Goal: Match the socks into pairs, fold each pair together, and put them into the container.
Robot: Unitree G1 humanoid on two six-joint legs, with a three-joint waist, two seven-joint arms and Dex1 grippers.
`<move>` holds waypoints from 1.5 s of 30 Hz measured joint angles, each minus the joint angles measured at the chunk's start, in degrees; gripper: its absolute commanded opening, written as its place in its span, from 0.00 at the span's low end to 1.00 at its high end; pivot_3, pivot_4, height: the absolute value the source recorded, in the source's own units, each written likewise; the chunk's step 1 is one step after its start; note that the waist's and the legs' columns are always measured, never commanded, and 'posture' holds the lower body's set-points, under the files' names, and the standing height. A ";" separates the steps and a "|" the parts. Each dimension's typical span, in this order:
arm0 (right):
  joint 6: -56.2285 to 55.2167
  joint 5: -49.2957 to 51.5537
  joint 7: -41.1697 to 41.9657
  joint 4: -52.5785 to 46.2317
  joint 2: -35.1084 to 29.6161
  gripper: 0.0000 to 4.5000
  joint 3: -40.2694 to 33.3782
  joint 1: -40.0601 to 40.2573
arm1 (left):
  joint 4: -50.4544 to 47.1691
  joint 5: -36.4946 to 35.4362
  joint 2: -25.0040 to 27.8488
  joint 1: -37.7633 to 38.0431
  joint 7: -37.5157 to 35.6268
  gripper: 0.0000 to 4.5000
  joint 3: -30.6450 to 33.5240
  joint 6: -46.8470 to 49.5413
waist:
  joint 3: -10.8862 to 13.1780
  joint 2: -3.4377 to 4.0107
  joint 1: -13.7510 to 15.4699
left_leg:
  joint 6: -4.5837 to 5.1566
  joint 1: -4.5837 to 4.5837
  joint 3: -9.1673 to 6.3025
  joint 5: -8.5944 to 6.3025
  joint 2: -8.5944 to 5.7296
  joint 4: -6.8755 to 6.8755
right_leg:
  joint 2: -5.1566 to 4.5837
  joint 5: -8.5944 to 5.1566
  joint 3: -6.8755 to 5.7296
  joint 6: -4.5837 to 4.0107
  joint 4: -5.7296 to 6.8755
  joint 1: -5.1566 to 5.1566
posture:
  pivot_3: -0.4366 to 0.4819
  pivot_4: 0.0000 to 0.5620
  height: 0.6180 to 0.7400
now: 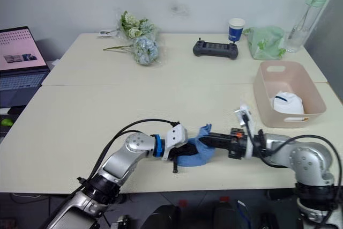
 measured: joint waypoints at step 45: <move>5.88 -18.58 -4.33 10.02 2.22 0.68 11.82 -8.45 | -12.48 -1.69 13.75 9.48 3.86 0.00 6.25 1.75 | -0.05 0.09 -0.01 | 0.01 -0.08 0.04 -0.01 0.03 -0.04 | 0.03 0.01 0.10 -0.02 0.04 -0.19 | 0.48 0.27 1.00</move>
